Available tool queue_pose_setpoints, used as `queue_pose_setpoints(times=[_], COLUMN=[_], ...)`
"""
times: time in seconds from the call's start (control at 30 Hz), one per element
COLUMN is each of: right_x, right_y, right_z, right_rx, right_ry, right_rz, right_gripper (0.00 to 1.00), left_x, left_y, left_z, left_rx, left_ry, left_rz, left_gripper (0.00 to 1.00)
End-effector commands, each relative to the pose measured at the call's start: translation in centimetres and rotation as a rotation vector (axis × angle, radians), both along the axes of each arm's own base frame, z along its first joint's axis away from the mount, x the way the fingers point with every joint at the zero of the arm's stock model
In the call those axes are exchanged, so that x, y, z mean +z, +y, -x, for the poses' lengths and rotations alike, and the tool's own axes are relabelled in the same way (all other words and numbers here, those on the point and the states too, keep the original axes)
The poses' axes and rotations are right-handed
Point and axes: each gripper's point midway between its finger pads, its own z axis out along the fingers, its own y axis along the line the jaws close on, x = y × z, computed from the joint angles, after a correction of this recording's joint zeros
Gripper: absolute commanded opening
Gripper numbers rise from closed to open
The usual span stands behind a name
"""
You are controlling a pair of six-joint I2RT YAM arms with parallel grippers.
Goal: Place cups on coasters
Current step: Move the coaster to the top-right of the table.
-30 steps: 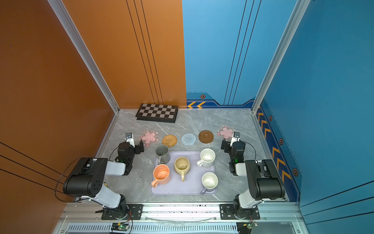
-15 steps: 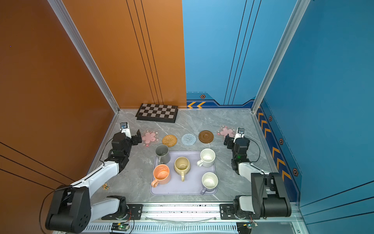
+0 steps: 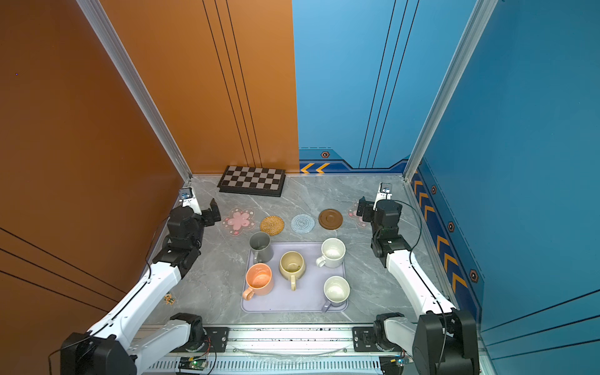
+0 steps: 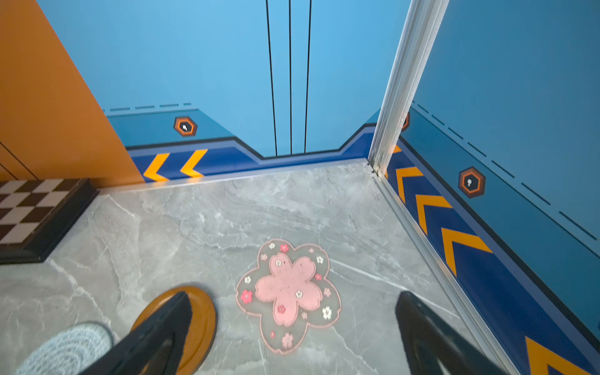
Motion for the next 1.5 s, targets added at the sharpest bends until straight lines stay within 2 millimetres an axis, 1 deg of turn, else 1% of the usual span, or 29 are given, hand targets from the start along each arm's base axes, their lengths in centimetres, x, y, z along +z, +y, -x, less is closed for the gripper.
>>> queue_pose_setpoints(times=[0.0, 0.1, 0.13, 0.23, 0.4, 0.57, 0.67, 0.73, 0.8, 0.93, 1.03, 1.13, 1.23, 1.3, 1.33, 1.4, 1.47], right_x=[-0.6, -0.1, 0.3, 0.9, 1.9, 2.0, 2.3, 2.7, 2.9, 2.0, 1.3, 0.9, 0.5, 0.3, 0.2, -0.3, -0.8], right_y=[-0.1, 0.9, 1.2, 1.8, 2.9, 4.0, 4.9, 5.5, 5.4, 6.3, 7.1, 7.3, 7.2, 7.2, 7.3, 7.5, 7.6], right_z=[1.7, 2.2, 2.3, 2.8, 3.7, 5.1, 5.7, 6.0, 6.4, 7.2, 7.7, 7.9, 7.6, 7.2, 7.0, 6.3, 5.6], right_rx=[-0.036, -0.014, -0.006, 0.007, 0.035, 0.062, 0.088, 0.107, 0.083, 0.121, 0.145, 0.143, 0.133, 0.131, 0.132, 0.13, 0.126], right_ry=[0.123, 0.136, 0.13, 0.126, 0.165, 0.229, 0.246, 0.234, 0.236, 0.319, 0.344, 0.35, 0.363, 0.373, 0.379, 0.4, 0.421], right_rz=[0.016, 0.029, 0.026, 0.006, 0.023, 0.051, 0.077, 0.082, 0.065, 0.04, 0.046, 0.041, 0.053, 0.062, 0.064, 0.069, 0.069], right_gripper=[1.0, 1.0, 1.0, 1.0, 1.0, 1.0, 1.0, 1.0, 1.0, 1.0, 1.0, 1.0, 1.0, 1.0, 1.0, 1.0, 1.0], left_x=[1.2, 3.1, 3.5, 3.9, 3.2, 4.1, 4.1, 4.0, 3.8, 3.3, 2.2, 1.0, 0.6, 0.7, 0.4, 0.9, 0.6], left_y=[0.3, 0.3, 0.0, -0.3, -2.4, -2.0, -2.8, -3.0, -2.9, -2.5, -2.6, -2.6, -2.5, -2.8, -2.9, -3.3, -3.5], left_z=[0.1, 0.0, -0.2, -0.5, -1.6, -1.3, -1.0, -0.8, -0.6, -0.1, 0.2, 0.7, 1.0, 1.1, 1.1, 0.9, 0.7], left_rx=[0.083, 0.196, 0.209, 0.262, 0.091, 0.098, 0.027, 0.014, 0.02, 0.048, 0.037, 0.05, 0.059, 0.048, 0.042, 0.036, 0.042], left_ry=[0.016, -0.007, -0.009, -0.036, -0.034, -0.024, 0.003, 0.01, 0.023, 0.054, 0.115, 0.184, 0.208, 0.226, 0.244, 0.254, 0.275], left_rz=[-0.074, -0.12, -0.126, -0.074, -0.004, 0.007, 0.003, 0.008, 0.016, 0.043, 0.04, 0.033, 0.052, 0.066, 0.073, 0.098, 0.117], left_gripper=[0.98, 0.98, 0.98, 0.98, 0.98, 0.98, 0.98, 0.98, 0.98, 0.98, 0.98, 0.98, 0.98, 0.98, 0.98, 0.98, 0.98])
